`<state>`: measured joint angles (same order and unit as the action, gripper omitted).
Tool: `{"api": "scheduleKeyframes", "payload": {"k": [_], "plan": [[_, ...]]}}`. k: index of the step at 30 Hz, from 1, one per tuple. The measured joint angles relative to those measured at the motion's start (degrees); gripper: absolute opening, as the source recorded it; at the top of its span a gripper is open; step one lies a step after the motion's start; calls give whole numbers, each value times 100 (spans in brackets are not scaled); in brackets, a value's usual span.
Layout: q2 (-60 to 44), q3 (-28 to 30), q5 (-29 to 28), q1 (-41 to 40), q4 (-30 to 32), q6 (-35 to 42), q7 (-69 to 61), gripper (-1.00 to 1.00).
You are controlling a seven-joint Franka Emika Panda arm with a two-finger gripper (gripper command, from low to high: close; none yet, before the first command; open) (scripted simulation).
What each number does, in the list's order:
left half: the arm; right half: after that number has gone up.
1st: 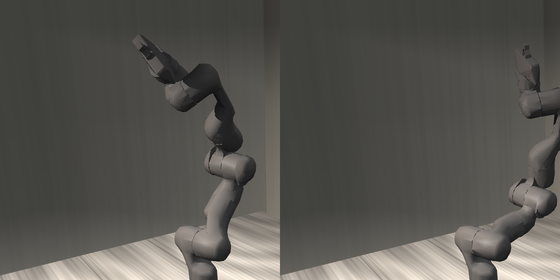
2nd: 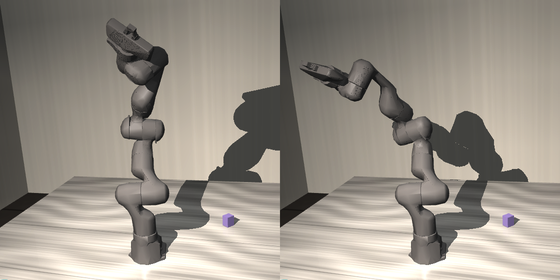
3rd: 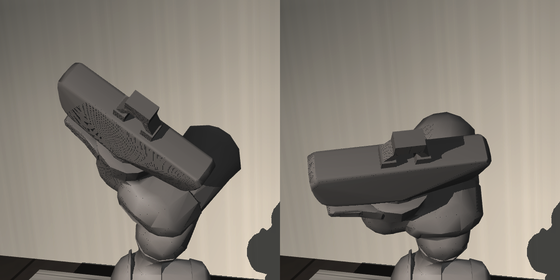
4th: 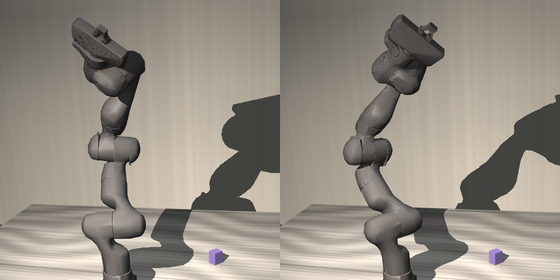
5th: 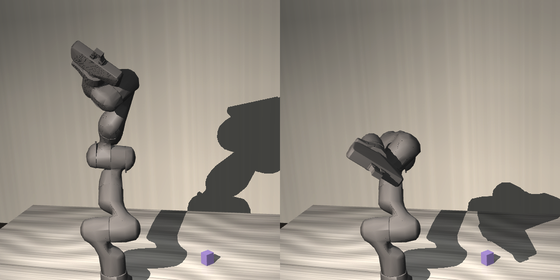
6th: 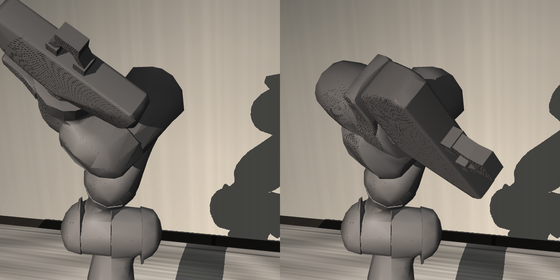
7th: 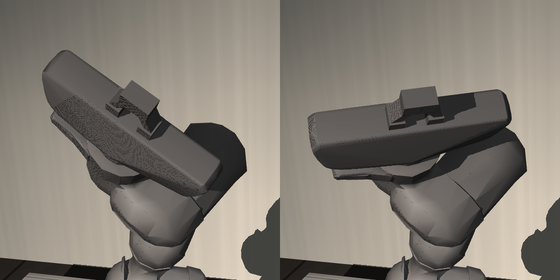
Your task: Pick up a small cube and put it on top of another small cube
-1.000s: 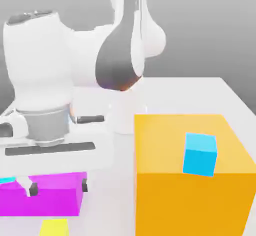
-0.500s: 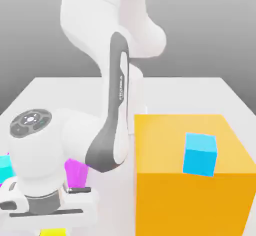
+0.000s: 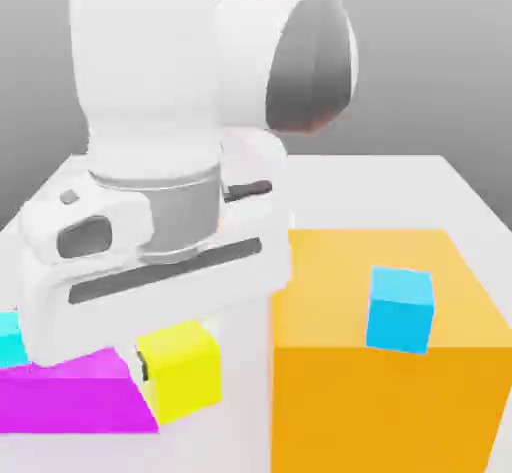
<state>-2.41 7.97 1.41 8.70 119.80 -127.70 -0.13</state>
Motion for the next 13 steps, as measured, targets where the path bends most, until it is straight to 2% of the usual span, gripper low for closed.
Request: {"api": "scheduleKeyframes", "payload": {"k": [5,7,9,10,13], "plan": [[859,-403,-242,789,-16,1160,-776,-100],[831,-473,-175,923,245,1076,-881,-100],[689,-477,-151,939,550,681,-914,-100],[628,-477,-145,938,668,511,-921,100],[628,-477,-145,938,668,511,-922,100]]}}
